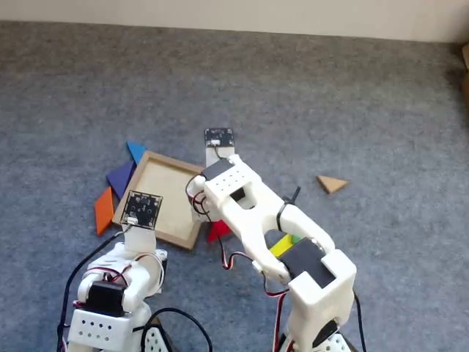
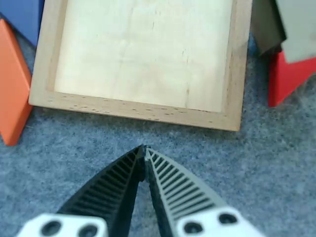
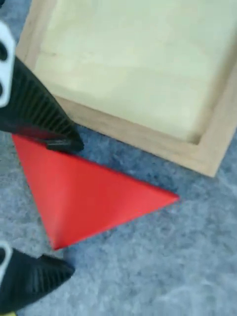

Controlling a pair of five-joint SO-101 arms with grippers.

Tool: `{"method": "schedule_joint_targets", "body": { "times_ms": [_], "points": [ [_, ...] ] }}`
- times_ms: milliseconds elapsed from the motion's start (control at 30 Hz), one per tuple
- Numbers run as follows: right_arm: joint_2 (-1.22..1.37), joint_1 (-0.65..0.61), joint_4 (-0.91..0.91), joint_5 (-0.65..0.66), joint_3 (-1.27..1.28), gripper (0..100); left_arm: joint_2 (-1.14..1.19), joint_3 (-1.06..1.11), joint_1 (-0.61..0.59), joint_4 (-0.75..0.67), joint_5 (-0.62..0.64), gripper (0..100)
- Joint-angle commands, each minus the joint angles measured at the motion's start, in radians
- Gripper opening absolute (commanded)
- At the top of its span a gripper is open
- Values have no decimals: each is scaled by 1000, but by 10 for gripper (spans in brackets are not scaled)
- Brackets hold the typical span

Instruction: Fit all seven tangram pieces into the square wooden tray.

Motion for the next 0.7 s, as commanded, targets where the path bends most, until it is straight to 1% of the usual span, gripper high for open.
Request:
{"method": "schedule_joint_targets", "body": {
  "times_ms": [0,200,300,400,467,533,667],
  "points": [
    [15,19,13,-3,4,245,-44,19,-10,6,-8,9],
    [30,22,24,-3,2,238,-44,19,-10,6,-8,9],
    [22,50,62,-2,-8,238,-44,19,-10,6,-8,9],
    [-35,90,91,0,-35,229,-44,19,-10,6,-8,9],
    [-96,110,88,23,-33,197,-44,19,-10,6,-8,9],
    [-151,111,88,72,-15,174,-44,19,-10,6,-8,9],
    [-237,111,87,91,51,170,-44,19,-10,6,-8,9]
  ]
}}
